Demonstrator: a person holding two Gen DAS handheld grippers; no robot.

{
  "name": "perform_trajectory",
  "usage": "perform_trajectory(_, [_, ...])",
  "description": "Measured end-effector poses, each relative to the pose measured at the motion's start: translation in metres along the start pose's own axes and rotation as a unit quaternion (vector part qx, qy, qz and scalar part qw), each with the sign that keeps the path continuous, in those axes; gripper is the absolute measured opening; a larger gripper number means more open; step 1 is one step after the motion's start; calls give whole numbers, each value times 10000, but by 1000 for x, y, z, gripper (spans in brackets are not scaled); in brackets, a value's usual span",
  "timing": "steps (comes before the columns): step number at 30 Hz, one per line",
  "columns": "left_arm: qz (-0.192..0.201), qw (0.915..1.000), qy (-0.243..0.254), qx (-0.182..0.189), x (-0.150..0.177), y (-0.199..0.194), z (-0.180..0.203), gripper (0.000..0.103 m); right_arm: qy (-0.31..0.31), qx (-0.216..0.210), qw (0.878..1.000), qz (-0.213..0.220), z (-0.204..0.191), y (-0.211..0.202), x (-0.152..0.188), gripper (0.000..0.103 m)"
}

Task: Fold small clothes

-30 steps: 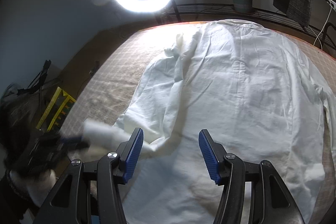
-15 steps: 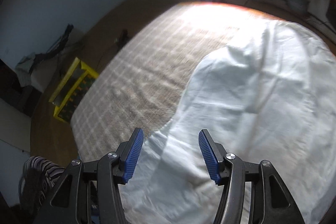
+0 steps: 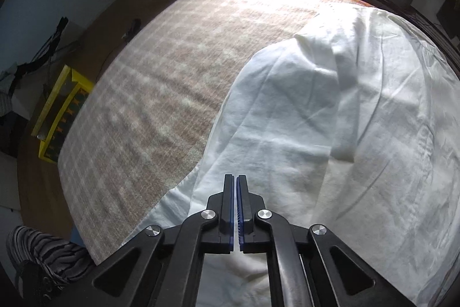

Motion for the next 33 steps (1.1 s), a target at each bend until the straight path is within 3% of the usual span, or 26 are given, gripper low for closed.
perform_trajectory(1, [79,9999,13,-84,-2,-4,-2,5,-3,-93,9999,81,-2,-4,-2,3])
perform_trajectory(2, [84,9999,15,-90,-4,-4,-2,25,3,-183,9998,98,-5,-6,-3,10])
perform_trajectory(3, [54,9999,1,-101,-4,-2,-4,40,0,-352,9993,105,-10,-6,-5,39])
perform_trajectory(5, [-102,9999,-89,-76,-1,7,-6,40,-86,-406,9991,97,-19,-5,-9,64])
perform_trajectory(7, [-79,9997,-198,103,-2,10,-7,40,-274,-298,9992,-2,-27,1,-10,60])
perform_trajectory(8, [-82,9996,-245,150,-3,11,-6,32,-348,-222,9991,-118,-30,8,-10,52])
perform_trajectory(9, [-152,9992,-305,223,-3,13,-7,7,-387,-149,9989,-215,-33,15,-10,38])
perform_trajectory(10, [-288,9984,-360,320,-3,17,-9,0,-425,-35,9985,-346,-31,21,-8,30])
perform_trajectory(14, [-321,9981,-341,399,-3,10,-8,0,-367,194,9983,-419,-22,25,-5,0])
perform_trajectory(21, [-141,9953,-569,772,-17,-48,-15,0,-36,-352,9990,282,-28,-18,-27,0])
perform_trajectory(25, [136,9988,-450,147,-29,-58,-36,0,89,-580,9972,466,-37,-11,-40,0])
perform_trajectory(27, [166,9979,-619,3,-31,-53,-50,0,16,-604,9977,318,-42,2,-39,5])
perform_trajectory(28, [141,9973,-723,-42,-32,-51,-57,0,-20,-517,9983,267,-47,10,-37,12])
perform_trajectory(29, [92,9971,-762,9,-31,-50,-59,0,-39,-305,9992,274,-43,7,-32,34])
perform_trajectory(31, [65,9974,-719,28,-28,-51,-60,0,-3,-25,9991,425,-36,-8,-16,38])
perform_trajectory(33, [65,9980,-637,-1,-31,-50,-57,22,186,138,9984,506,-30,-28,8,38])
Point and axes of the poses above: each gripper's, at about its wrist camera, not at the fingertips, and y roughly the way its jaws point, z to its right, x to its underside, the point moved 7 cm from there along y, roughly the way its jaws point, and after that the axes turned 15 degrees about -y, right-handed, at the moved point
